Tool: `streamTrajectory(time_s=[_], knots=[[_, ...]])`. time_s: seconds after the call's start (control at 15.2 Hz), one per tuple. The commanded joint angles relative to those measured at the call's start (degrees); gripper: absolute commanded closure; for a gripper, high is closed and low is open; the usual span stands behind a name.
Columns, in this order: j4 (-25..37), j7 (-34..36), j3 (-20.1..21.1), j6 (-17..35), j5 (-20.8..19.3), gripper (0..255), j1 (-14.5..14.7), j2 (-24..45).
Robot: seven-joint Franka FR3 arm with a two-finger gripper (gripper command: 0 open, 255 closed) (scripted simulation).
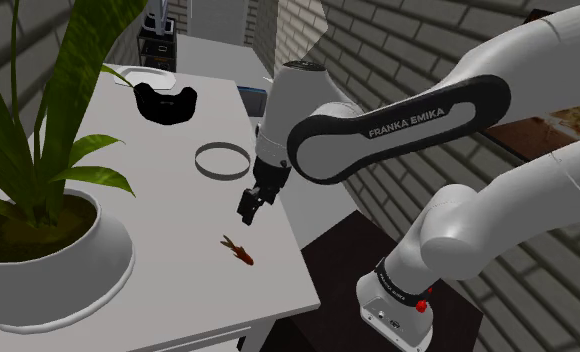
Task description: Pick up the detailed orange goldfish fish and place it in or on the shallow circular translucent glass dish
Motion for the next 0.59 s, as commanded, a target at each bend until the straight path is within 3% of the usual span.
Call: streamTrajectory(time_s=[0.0,0.2,0.53], knots=[[-0.02,2.24,2.49,3.86,-0.11,0,0.42,3.89],[0.81,6.0,5.92,9.24,-2.04,0,0.25,10.53],[0.26,7.99,7.15,14.01,-4.24,0,-0.35,15.06]])
